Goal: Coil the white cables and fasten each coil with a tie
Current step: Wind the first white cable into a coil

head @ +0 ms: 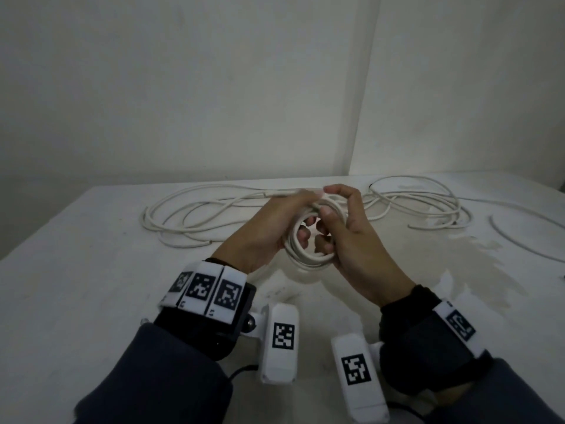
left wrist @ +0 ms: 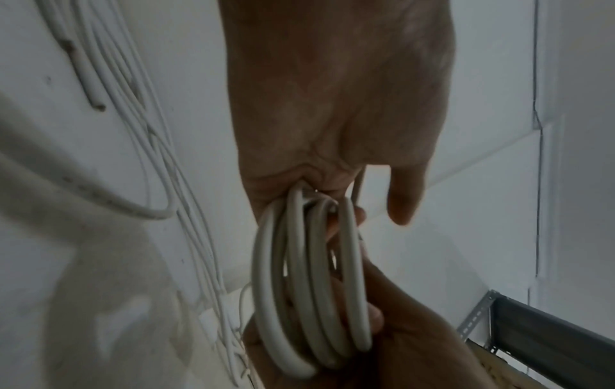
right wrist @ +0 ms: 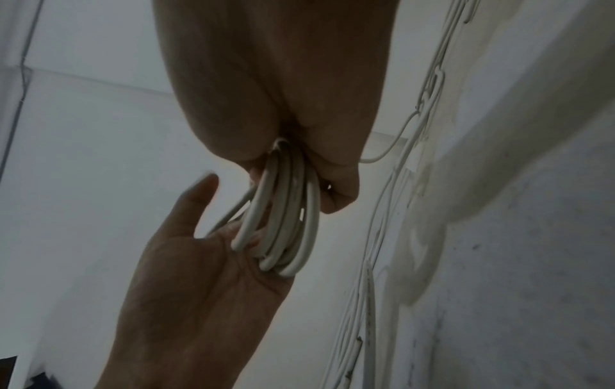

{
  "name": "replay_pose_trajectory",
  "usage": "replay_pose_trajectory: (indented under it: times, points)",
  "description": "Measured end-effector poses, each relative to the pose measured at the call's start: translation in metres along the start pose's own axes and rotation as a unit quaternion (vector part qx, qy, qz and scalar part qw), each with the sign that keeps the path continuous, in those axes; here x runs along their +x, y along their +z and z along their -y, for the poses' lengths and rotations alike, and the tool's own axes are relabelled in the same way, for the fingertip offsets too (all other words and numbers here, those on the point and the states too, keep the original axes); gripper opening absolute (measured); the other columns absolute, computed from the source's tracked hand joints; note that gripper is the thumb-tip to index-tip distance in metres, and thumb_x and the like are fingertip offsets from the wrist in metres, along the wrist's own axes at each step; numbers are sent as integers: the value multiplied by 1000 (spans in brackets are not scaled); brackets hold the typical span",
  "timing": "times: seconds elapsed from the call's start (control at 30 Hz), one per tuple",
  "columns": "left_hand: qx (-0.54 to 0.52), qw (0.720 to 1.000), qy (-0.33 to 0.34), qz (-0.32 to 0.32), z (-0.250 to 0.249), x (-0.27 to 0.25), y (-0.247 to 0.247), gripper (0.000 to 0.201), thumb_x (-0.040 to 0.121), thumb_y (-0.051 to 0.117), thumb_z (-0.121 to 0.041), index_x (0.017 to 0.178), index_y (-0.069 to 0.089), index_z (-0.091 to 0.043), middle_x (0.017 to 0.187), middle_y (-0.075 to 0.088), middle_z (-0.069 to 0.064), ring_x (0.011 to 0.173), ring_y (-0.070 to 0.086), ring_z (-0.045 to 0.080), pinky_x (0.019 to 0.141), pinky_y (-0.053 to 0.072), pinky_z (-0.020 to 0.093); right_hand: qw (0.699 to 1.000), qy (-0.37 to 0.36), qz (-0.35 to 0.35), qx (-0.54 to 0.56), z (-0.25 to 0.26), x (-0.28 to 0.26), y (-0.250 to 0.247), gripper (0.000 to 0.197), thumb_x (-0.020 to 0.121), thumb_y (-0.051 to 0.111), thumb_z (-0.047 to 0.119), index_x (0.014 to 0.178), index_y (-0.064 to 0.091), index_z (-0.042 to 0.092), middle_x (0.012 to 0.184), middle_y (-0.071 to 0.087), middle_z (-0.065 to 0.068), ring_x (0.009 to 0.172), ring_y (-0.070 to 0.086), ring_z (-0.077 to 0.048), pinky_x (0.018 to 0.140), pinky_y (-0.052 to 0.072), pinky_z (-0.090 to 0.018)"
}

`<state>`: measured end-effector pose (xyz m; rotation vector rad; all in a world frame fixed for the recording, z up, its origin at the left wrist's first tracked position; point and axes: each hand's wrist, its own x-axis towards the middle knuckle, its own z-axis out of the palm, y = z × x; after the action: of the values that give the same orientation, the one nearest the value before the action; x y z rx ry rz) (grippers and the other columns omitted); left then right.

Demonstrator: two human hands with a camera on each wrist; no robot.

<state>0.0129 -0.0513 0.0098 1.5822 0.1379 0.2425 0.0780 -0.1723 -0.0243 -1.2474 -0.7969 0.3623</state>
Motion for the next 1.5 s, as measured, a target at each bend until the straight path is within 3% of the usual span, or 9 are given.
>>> replay_pose_trajectory:
  times: [0.17,0.3,0.4,0.53,0.7,0.83,0.93,1.23,1.5]
  points:
    - [77,994,75,10,-4,-3,-6,17,95,56,-21,92,67,-8,62,40,3,46,32,8,46,32,21,998,9,26,-48,8,3,-2,28,96,51,30,123,51,38,86,63,4,71,58,-10,70,44,-25]
    - [88,992,82,42,-12,-8,-14,15,92,58,-21,91,72,-14,70,34,10,48,28,9,44,27,19,986,-37,-22,-160,23,5,-16,24,95,46,31,86,68,33,83,66,21,88,58,2,75,42,-13]
    - [82,992,88,40,-15,-11,-23,22,88,61,-21,99,71,-5,66,38,7,45,28,7,42,27,18,955,-28,-32,-294,26,13,-24,27,95,52,38,73,67,38,103,55,5,113,46,-15,98,36,-27]
    - [99,991,78,35,-14,-12,-27,32,84,65,-25,101,69,2,66,42,6,45,29,7,42,27,19,947,-56,2,-315,42,28,-24,32,97,54,22,66,62,27,68,66,14,79,62,-3,78,43,-24]
    - [76,995,61,33,-12,-10,-20,42,85,67,-22,100,61,16,59,47,-2,44,30,7,42,27,18,932,-105,-39,-345,63,48,-16,35,96,55,25,62,61,24,75,69,-19,62,52,-11,65,42,-28]
    - [76,995,61,10,-14,-11,-23,19,87,64,-20,81,69,-3,63,46,4,44,30,6,43,26,16,940,-147,-110,-288,78,50,-18,34,98,53,19,66,63,16,64,62,3,52,50,3,57,39,-11]
    - [52,996,65,7,-11,-10,-30,18,86,63,-21,78,70,-6,62,46,3,43,29,5,41,25,15,941,-137,-100,-292,73,46,-23,34,97,54,21,64,64,22,62,61,-7,51,48,3,55,36,-9]
    - [-26,995,95,8,-16,-7,-27,23,86,59,-18,99,67,-1,52,47,-8,41,27,3,39,24,13,947,-120,-135,-266,75,43,-23,28,96,58,22,70,68,16,50,49,8,43,40,-1,49,32,-8]
    - [-116,966,158,-170,-12,1,-26,26,94,56,-19,72,60,-7,45,36,-11,39,26,4,40,24,17,994,77,14,-76,37,10,7,23,99,48,29,110,69,30,106,71,7,90,66,-8,63,52,-24]
